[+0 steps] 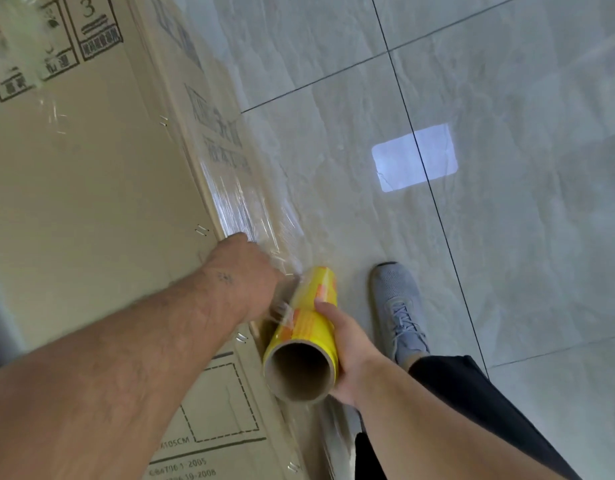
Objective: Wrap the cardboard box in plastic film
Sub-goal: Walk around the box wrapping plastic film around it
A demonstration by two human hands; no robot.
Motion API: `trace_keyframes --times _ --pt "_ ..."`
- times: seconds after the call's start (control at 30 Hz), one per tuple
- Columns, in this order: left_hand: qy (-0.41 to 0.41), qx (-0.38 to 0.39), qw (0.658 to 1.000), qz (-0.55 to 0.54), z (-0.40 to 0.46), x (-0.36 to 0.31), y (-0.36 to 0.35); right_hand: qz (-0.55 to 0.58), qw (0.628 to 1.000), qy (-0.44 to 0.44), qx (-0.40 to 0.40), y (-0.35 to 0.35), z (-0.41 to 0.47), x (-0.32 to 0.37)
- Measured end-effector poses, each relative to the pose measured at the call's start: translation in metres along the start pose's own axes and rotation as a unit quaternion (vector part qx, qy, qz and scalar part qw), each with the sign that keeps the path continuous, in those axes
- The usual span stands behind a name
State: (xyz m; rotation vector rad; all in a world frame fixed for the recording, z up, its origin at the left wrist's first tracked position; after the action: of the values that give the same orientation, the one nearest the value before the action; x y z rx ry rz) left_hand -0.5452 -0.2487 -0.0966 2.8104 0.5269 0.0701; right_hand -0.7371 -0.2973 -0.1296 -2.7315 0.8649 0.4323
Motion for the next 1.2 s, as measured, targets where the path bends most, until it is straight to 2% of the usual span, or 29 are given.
trace_keyframes --times 0.1,0.23,0.33,0.47,0.53,0.6,0.7,0.77,0.83,0.93,1.07,1.2 --pt "0.001 -0.001 1.000 0.010 0.000 -0.005 -0.003 0.008 1.000 0.007 -0.005 -0.003 -0.002 0.000" --pt "-0.007 -0.030 0.999 -0.024 0.002 -0.013 -0.007 -0.127 0.989 0.056 -0.055 0.014 -0.004 0.003" --pt "-0.010 -0.049 0.998 -0.041 -0.002 -0.020 -0.008 -0.259 0.958 0.099 -0.075 0.021 0.005 0.002" --pt "-0.011 -0.054 0.998 -0.038 -0.007 -0.021 -0.013 -0.351 0.926 0.108 -0.081 0.018 0.018 0.003" --pt "-0.008 -0.058 0.998 -0.016 -0.010 -0.022 -0.013 -0.363 0.922 0.112 -0.078 0.017 0.042 0.006" --pt "-0.005 -0.046 0.999 -0.001 -0.009 -0.025 -0.018 -0.336 0.932 0.106 -0.088 0.019 0.040 0.006" --pt "0.009 -0.062 0.998 -0.002 -0.005 -0.027 -0.024 -0.195 0.973 0.071 -0.098 0.033 0.012 -0.017" --pt "0.012 -0.057 0.998 0.004 -0.004 -0.029 -0.028 -0.104 0.992 0.036 -0.058 0.035 0.008 -0.037" --pt "0.012 -0.059 0.998 -0.004 -0.006 -0.034 -0.028 -0.047 0.998 0.035 -0.009 0.028 0.010 -0.048" --pt "0.010 -0.101 0.995 -0.008 -0.009 -0.036 -0.024 0.017 0.999 0.038 0.015 0.021 0.013 -0.050" --pt "0.005 -0.111 0.993 -0.034 -0.007 -0.047 -0.028 0.010 0.999 0.030 0.016 0.025 0.012 -0.046" --pt "0.016 -0.106 0.992 -0.062 -0.011 -0.057 -0.027 -0.081 0.996 0.038 -0.017 0.047 0.010 -0.046"
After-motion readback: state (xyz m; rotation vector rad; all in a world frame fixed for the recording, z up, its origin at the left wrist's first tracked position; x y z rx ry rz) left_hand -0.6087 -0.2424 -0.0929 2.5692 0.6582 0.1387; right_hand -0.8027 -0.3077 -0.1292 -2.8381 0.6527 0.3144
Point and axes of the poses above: each hand's wrist, its own z-axis towards the middle knuckle, its own y-axis out of the back of the hand, x = y × z, the point moved 8 cm from there along z, towards the middle knuckle, and after that the axes turned 6 degrees about -z, right-handed, at the moved point
